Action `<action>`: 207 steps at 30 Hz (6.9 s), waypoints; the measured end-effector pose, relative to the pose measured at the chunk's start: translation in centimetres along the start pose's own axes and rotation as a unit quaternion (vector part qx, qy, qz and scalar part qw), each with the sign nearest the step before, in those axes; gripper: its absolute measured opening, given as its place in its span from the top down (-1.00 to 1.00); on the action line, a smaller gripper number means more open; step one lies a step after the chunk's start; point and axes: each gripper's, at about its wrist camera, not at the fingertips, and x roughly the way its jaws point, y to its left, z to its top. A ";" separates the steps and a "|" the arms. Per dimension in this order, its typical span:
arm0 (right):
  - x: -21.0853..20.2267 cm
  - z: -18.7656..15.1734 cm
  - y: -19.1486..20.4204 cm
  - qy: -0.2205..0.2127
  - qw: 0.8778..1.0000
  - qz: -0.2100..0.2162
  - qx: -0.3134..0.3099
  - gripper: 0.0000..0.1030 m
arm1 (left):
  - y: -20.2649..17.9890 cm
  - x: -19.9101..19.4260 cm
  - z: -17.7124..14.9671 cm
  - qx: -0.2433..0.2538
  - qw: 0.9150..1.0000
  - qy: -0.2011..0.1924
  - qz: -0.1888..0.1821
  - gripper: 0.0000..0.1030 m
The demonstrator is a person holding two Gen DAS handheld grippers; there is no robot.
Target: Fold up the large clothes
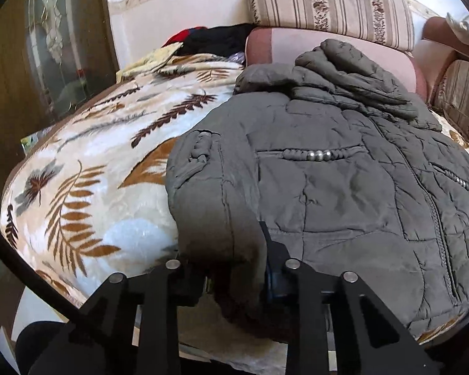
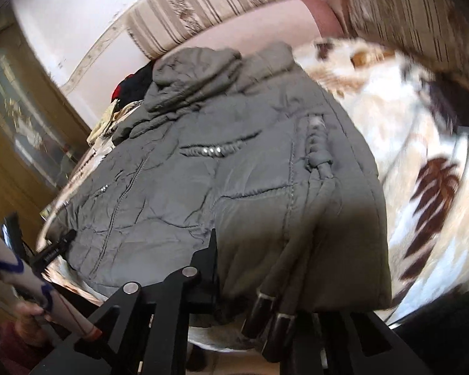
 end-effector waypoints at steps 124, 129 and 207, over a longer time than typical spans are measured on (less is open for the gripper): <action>15.7 26.7 2.3 -0.055 0.995 -0.062 -0.052 0.13 | -7.0 16.2 24.3 -0.026 0.999 -0.023 0.002 -0.35; 19.4 26.3 1.1 -0.036 0.994 -0.083 -0.058 0.13 | -7.8 20.2 23.6 -0.025 1.000 0.008 0.000 -0.38; 20.2 25.1 2.7 -0.071 0.988 -0.084 -0.110 -0.03 | -9.4 20.9 23.0 0.016 0.997 -0.041 0.065 -0.51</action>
